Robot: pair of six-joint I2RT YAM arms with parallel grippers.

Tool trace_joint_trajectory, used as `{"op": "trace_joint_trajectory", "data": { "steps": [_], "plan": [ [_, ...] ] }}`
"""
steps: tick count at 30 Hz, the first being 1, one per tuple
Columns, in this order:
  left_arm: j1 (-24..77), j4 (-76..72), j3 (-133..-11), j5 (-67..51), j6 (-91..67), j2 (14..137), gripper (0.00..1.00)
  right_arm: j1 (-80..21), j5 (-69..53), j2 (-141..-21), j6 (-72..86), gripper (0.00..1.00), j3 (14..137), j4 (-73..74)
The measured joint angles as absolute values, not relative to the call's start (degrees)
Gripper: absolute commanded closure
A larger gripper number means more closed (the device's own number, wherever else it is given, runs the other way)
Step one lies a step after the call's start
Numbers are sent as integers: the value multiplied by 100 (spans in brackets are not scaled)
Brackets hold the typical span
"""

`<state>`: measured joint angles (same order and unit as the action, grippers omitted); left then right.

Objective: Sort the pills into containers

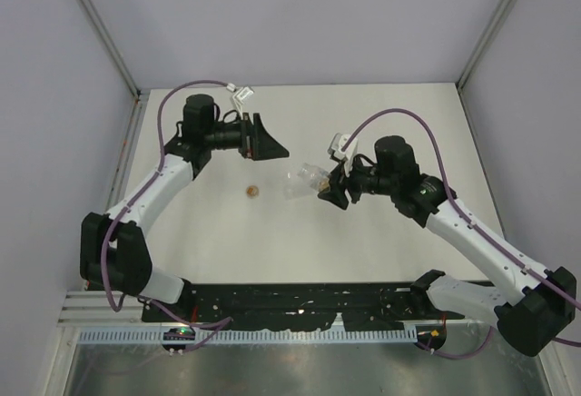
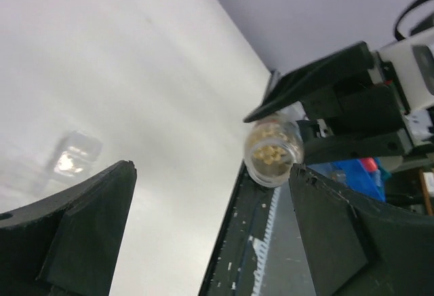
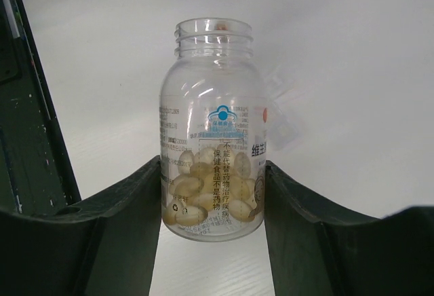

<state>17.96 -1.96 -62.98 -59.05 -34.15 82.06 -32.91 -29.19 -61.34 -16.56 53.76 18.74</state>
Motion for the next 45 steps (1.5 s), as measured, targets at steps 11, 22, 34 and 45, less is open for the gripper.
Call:
{"op": "trace_joint_trajectory", "data": {
  "steps": [11, 22, 34, 45],
  "plan": [
    [1785, 2659, -8243, -4125, -1131, 10151, 25, -3057, -3052, -5924, -1669, 94, 5057, 1872],
    [2121, 4104, -9393, -3374, -95, 11487, 37, -2987, -3124, -5754, -1726, 95, 4954, 1957],
    [2477, 4491, -9738, -3341, 226, 12130, 43, -2950, -3232, -5774, -1745, 94, 4884, 1988],
    [2480, 4480, -9738, -3258, 316, 12138, 43, -2939, -3280, -5778, -1747, 94, 4884, 1997]
  ]
}}
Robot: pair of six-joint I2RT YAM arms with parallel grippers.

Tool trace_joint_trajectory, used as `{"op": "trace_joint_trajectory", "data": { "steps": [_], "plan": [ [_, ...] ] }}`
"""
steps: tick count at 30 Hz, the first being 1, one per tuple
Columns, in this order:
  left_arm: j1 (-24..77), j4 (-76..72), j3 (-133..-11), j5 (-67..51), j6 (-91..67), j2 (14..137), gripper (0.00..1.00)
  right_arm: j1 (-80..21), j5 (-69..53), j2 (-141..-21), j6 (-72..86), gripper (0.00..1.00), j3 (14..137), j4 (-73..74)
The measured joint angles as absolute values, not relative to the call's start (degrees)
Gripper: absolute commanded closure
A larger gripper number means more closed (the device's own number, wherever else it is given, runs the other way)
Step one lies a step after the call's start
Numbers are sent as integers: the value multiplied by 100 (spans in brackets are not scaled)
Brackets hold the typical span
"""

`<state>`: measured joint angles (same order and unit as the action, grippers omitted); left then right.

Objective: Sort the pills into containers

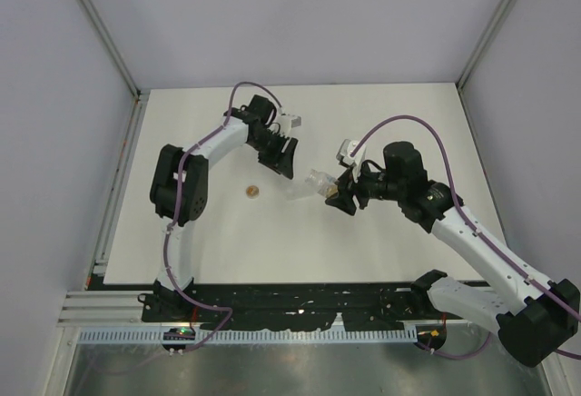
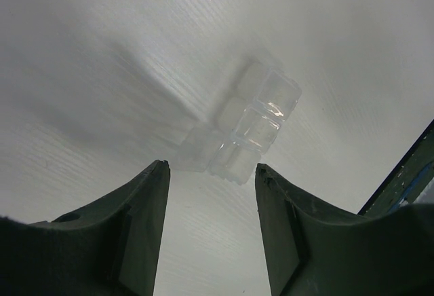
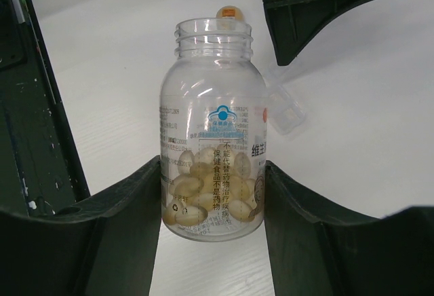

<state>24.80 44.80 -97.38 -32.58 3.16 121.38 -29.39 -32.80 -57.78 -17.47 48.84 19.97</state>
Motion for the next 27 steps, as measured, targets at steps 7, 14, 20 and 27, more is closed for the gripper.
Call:
{"op": "trace_joint_trajectory", "data": {
  "steps": [7, 14, 20, 27],
  "plan": [
    [2480, 4412, -9738, -3146, 379, 12136, 41, -2936, -3319, -5817, -1765, 94, 4882, 2003],
    [2477, 4449, -9920, -3142, 484, 12169, 43, -2912, -3343, -5841, -1769, 95, 4882, 2036],
    [2477, 4473, -10272, -3424, 574, 12342, 44, -2902, -3371, -5854, -1782, 94, 4882, 2069],
    [2480, 4517, -10294, -3520, 681, 12554, 41, -2902, -3382, -5857, -1785, 94, 4882, 2086]
  ]
}}
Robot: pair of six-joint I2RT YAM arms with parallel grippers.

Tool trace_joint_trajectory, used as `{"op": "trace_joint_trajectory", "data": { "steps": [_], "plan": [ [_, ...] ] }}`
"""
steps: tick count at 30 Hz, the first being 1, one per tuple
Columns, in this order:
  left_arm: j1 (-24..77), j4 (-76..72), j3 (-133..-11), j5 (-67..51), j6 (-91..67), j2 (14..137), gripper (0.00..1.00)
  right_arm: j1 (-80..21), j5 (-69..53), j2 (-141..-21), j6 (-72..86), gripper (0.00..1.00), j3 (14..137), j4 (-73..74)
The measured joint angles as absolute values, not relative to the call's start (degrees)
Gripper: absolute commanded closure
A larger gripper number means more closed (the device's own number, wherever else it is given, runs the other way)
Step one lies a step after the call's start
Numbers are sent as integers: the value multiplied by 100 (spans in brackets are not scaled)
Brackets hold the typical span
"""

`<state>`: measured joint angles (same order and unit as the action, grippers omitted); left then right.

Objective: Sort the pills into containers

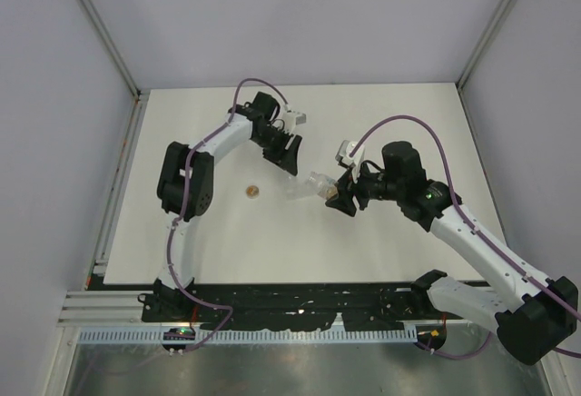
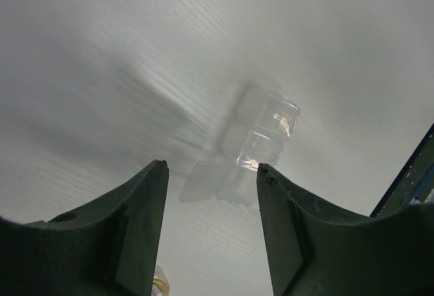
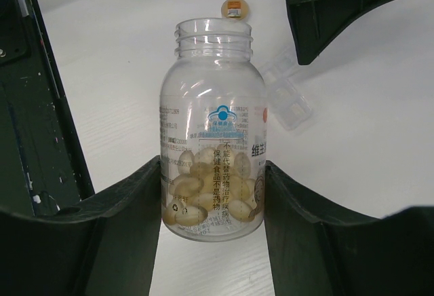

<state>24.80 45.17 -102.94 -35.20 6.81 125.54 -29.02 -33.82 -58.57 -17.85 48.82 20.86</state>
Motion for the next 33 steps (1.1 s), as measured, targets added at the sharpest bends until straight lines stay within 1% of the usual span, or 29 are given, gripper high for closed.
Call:
{"op": "trace_joint_trajectory", "data": {
  "steps": [3, 11, 24, 28, 33],
  "plan": [
    [2477, 4532, -10294, -3520, 711, 12573, 40, -2902, -3391, -5870, -1787, 94, 4882, 2091],
    [2477, 4525, -10259, -3614, 799, 12573, 42, -2902, -3422, -5892, -1787, 95, 4882, 2119],
    [2477, 4445, -9762, -3758, 799, 12554, 55, -2886, -3422, -5920, -1787, 95, 4882, 2128],
    [2477, 4379, -9546, -3769, 768, 12462, 60, -2884, -3420, -5975, -1787, 94, 4882, 2141],
    [2477, 4211, -9279, -3774, 637, 12234, 64, -2880, -3420, -5979, -1789, 94, 4882, 2150]
  ]
}}
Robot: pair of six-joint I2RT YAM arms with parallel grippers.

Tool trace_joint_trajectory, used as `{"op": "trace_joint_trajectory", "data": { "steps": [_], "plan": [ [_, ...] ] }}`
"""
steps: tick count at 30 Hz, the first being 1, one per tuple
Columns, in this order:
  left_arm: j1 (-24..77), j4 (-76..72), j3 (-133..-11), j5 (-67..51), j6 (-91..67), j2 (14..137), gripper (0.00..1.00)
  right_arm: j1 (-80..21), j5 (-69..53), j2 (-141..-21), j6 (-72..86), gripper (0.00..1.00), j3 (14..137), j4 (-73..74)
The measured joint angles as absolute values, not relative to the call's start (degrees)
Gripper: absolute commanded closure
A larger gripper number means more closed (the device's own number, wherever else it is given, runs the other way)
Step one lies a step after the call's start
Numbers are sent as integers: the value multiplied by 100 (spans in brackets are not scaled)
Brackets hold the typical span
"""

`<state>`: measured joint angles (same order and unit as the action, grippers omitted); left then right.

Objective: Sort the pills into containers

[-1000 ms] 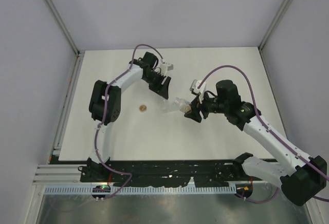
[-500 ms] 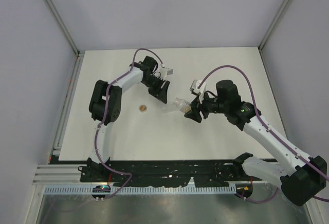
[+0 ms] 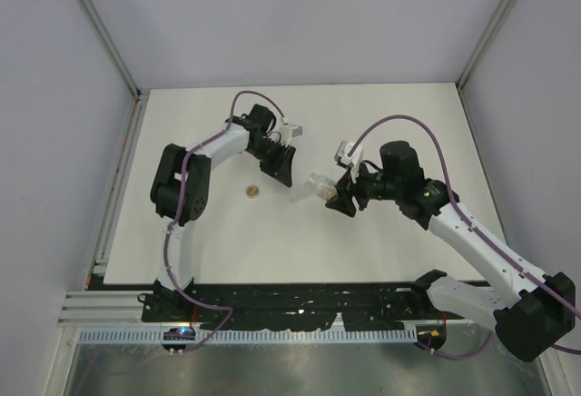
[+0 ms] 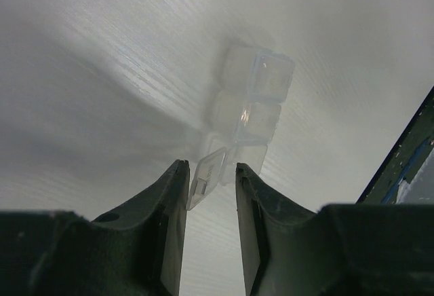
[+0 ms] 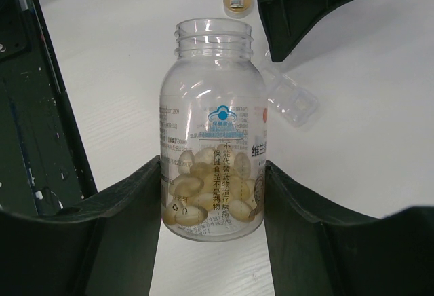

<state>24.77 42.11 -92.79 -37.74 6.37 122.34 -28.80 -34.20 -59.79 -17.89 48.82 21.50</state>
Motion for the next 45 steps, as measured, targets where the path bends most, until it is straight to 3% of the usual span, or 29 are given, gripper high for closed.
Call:
{"op": "trace_joint_trajectory", "data": {
  "steps": [17, 31, 45],
  "plan": [
    [2477, 3765, -8274, -3750, 338, 11531, 66, -2869, -3420, -6534, -1879, 95, 4882, 2202],
    [2477, 3662, -8141, -3616, 344, 11365, 49, -2906, -3267, -7452, -2211, 94, 4956, 2298],
    [2390, 3664, -8038, -3448, 499, 10943, 46, -3271, -2633, -8510, -2235, 94, 5671, 2502]
  ]
}}
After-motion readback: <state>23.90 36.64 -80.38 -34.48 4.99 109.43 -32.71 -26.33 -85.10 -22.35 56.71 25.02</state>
